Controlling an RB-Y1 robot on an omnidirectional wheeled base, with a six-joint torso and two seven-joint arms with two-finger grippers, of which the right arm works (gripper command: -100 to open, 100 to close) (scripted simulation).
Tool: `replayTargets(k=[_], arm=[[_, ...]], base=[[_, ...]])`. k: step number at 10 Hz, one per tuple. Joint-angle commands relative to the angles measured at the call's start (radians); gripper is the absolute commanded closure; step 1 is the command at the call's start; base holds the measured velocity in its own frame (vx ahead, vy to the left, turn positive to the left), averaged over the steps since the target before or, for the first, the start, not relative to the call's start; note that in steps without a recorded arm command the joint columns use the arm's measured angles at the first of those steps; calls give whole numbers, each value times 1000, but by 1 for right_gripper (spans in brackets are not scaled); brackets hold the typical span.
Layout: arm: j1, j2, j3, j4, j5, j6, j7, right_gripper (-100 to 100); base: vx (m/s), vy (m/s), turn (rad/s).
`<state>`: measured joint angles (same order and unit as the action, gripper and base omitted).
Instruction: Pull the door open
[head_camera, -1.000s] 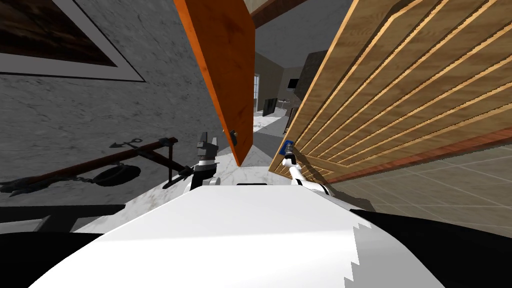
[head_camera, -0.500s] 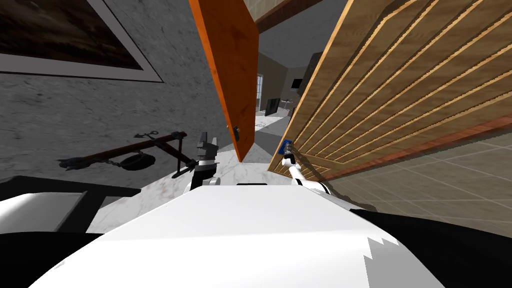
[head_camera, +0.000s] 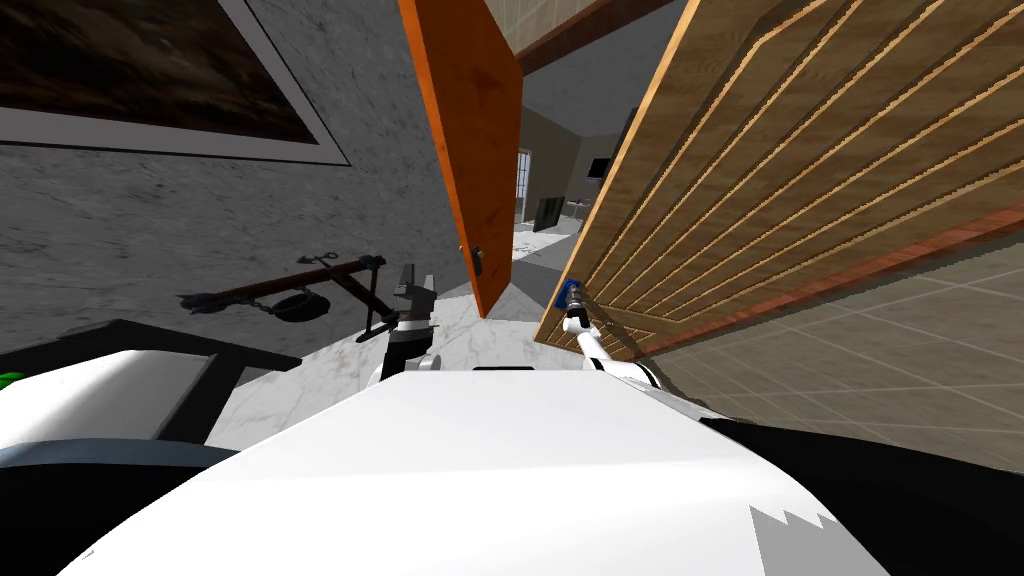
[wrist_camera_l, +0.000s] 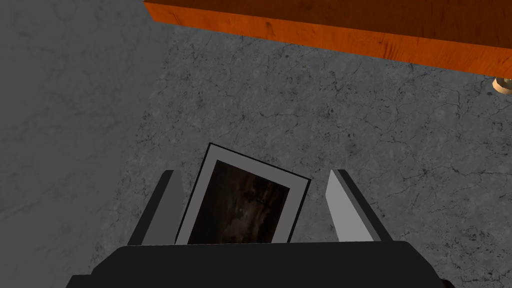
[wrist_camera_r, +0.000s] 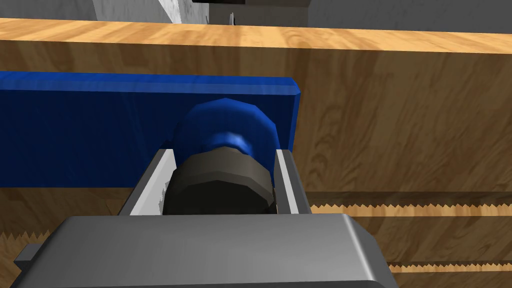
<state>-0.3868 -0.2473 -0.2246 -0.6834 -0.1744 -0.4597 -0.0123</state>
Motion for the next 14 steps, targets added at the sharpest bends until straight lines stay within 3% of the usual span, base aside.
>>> replayTargets(k=[1,14], arm=[[3,-3,19,-3,5,1,-15,100],[4,-27,135,-8,35,-8,-109,100]], base=[[-199,-95,136],[-190,-64,89]])
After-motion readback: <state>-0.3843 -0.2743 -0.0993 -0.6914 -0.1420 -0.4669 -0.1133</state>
